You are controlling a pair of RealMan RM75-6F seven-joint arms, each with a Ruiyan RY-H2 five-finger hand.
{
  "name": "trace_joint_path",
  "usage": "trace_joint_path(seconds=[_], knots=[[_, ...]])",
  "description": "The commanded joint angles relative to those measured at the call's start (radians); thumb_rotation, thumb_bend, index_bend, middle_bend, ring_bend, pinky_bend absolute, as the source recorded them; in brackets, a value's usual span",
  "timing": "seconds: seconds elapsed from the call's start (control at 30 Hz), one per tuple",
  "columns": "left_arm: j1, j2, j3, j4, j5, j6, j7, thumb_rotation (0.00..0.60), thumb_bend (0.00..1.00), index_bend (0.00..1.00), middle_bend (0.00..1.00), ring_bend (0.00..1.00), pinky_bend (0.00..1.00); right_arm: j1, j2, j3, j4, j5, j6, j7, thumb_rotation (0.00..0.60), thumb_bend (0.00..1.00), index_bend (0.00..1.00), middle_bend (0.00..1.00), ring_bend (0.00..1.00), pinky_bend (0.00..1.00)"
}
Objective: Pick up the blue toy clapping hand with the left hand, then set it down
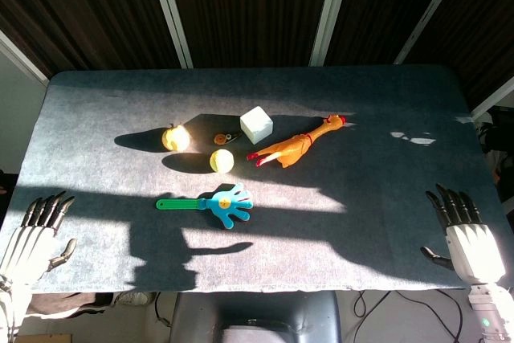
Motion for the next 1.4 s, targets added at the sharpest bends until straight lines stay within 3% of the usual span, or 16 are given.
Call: trace_joint_path(seconds=[0.03,0.17,0.27,0.6,0.77,1.0,1.4], knots=[[-0.003,-0.006,0.001,0.003,0.004,-0.001,0.006,0.6,0.39,0.0,0.0,0.0,0.0,-0.003,0.008,-0.003,-0.004,-0.002,0.002,0.008,0.6,0.19,0.0,0.0,0.0,0.0],[-0.016,-0.015,0.011,0.007,0.029,-0.013,-0.009,0.6,0.39,0.0,0.0,0.0,0.0,-0.009,0.017,-0.003,-0.011,-0.01,0.015,0.02,0.6,0.19,0.0,0.0,0.0,0.0],[-0.051,-0.044,0.023,0.039,0.084,-0.037,-0.109,0.6,0.39,0.0,0.0,0.0,0.0,-0.009,0.017,-0.007,-0.009,-0.019,0.015,0.023,0.6,0.19,0.0,0.0,0.0,0.0],[-0.267,-0.219,-0.012,0.156,0.057,-0.335,-0.297,0.6,0.38,0.0,0.0,0.0,0.0,0.016,0.007,-0.014,-0.011,-0.009,-0.048,0.025,0.6,0.19,0.0,0.0,0.0,0.0],[-0.344,-0.307,-0.058,0.241,0.008,-0.415,-0.349,0.6,0.38,0.05,0.0,0.0,0.0,0.027,0.004,-0.014,-0.008,-0.001,-0.073,0.027,0.6,0.19,0.0,0.0,0.0,0.0],[-0.417,-0.419,-0.098,0.37,-0.063,-0.49,-0.366,0.6,0.38,0.17,0.0,0.0,0.0,0.033,-0.001,-0.016,-0.005,0.005,-0.088,0.023,0.6,0.19,0.0,0.0,0.0,0.0],[-0.492,-0.527,-0.11,0.413,-0.105,-0.537,-0.275,0.6,0.38,0.23,0.0,0.0,0.0,0.036,0.009,-0.018,-0.008,0.003,-0.091,0.043,0.6,0.19,0.0,0.0,0.0,0.0]])
